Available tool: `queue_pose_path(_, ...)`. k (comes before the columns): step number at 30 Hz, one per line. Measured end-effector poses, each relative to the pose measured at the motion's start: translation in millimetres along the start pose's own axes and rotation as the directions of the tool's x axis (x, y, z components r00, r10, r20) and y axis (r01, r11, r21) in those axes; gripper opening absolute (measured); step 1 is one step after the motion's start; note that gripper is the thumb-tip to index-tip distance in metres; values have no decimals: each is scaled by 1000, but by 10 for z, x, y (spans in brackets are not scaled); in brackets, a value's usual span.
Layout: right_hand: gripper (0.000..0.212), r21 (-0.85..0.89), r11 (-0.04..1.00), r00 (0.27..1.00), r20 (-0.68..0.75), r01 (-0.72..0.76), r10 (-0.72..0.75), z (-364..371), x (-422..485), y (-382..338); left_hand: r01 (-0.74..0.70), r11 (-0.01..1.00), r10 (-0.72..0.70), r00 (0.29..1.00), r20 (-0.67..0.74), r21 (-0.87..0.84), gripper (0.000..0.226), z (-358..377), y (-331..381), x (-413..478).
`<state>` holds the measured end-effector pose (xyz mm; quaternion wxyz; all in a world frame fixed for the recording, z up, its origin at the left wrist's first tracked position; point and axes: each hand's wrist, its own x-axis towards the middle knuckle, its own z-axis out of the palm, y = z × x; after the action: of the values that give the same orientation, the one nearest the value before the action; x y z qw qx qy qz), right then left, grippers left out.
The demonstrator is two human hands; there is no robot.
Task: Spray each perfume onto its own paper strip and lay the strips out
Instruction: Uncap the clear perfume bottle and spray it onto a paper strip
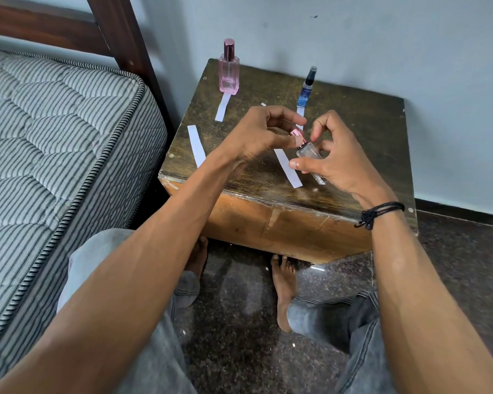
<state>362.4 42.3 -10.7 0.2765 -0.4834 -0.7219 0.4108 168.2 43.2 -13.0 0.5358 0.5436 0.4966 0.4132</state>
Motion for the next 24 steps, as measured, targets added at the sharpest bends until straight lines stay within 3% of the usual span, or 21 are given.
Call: queue_pose_path(24, 61, 26, 989, 986, -81, 146, -143, 42, 12, -52, -71, 997, 67, 988, 137, 24, 58, -9, 47, -11)
